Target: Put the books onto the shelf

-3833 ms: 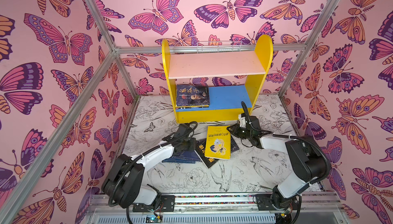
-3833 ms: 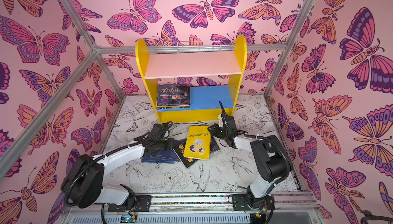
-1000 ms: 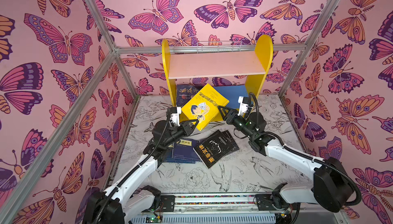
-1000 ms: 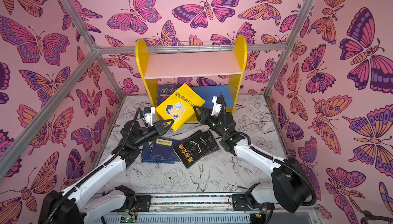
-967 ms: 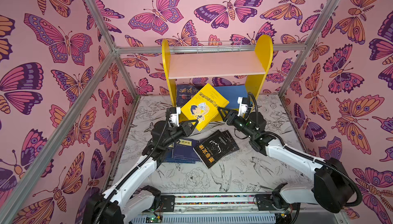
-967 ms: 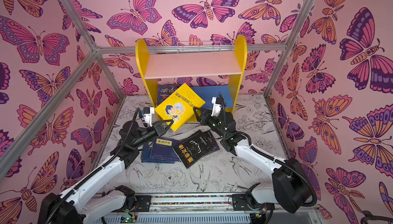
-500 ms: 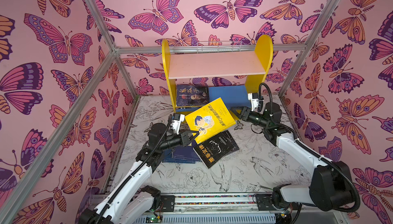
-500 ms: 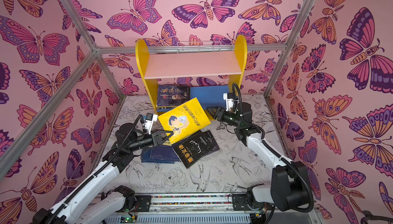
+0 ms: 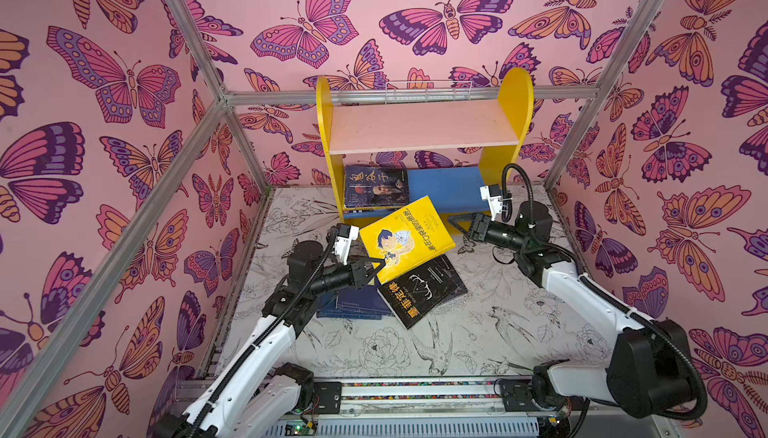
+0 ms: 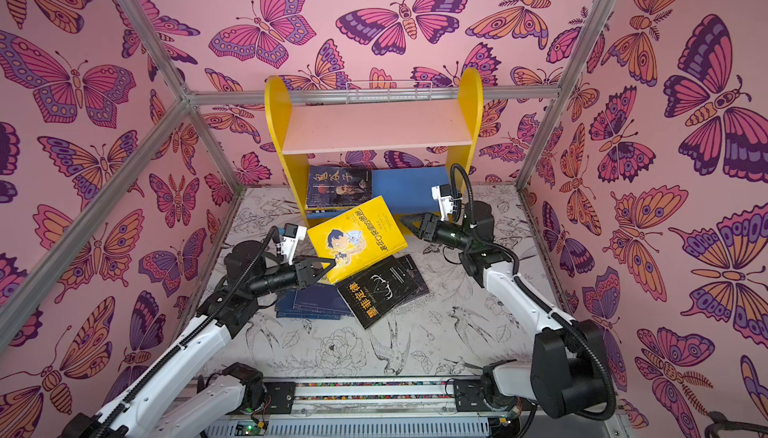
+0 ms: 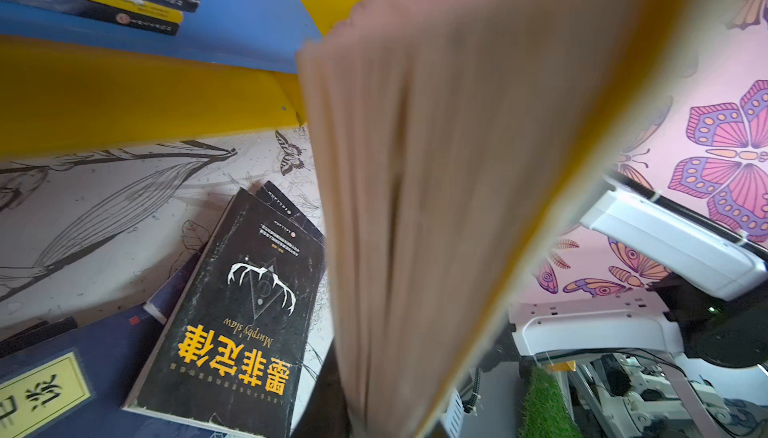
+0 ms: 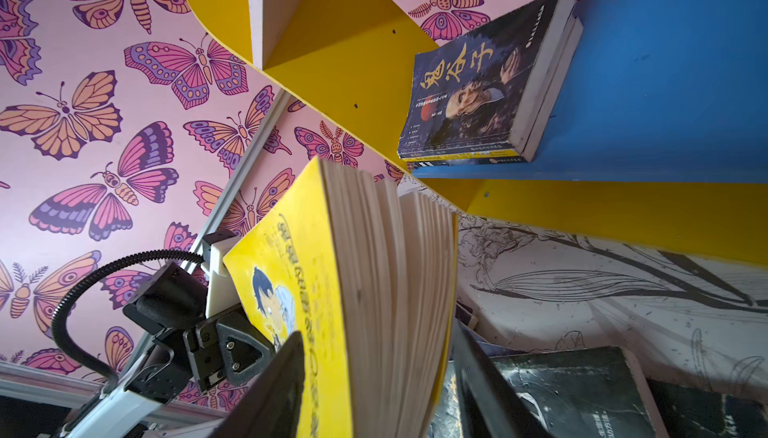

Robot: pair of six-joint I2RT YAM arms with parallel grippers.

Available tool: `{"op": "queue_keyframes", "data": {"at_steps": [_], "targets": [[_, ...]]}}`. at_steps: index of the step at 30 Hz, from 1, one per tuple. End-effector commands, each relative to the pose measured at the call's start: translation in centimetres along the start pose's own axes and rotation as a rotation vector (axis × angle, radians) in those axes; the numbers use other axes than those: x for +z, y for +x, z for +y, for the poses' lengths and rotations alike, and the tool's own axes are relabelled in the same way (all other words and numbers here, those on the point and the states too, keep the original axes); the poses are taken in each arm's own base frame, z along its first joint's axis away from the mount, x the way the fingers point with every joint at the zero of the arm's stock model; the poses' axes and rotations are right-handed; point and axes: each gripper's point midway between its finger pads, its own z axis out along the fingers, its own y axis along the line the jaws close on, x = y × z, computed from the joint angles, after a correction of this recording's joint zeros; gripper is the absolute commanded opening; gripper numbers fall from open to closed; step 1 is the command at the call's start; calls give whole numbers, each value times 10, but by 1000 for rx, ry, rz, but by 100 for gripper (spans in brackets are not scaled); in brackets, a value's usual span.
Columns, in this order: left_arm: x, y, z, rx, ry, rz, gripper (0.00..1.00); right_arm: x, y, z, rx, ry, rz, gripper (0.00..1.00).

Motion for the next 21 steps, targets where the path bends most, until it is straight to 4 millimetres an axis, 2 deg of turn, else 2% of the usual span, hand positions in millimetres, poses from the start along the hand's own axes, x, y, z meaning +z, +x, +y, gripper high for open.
{"op": "queue_keyframes", "data": {"at_steps": [1, 5, 10, 21], "targets": [[-11, -25, -20, 109, 31, -89, 0, -7, 1, 0, -40, 35, -4, 58], [-13, -28, -22, 124, 33, -104, 0, -3, 17, -6, 23, 29, 59, 63], [-15, -32, -24, 143, 35, -126, 0, 4, 35, 2, 37, -13, 113, 64], [-19, -33, -27, 169, 35, -140, 0, 10, 42, 13, 127, -129, 134, 62]]}}
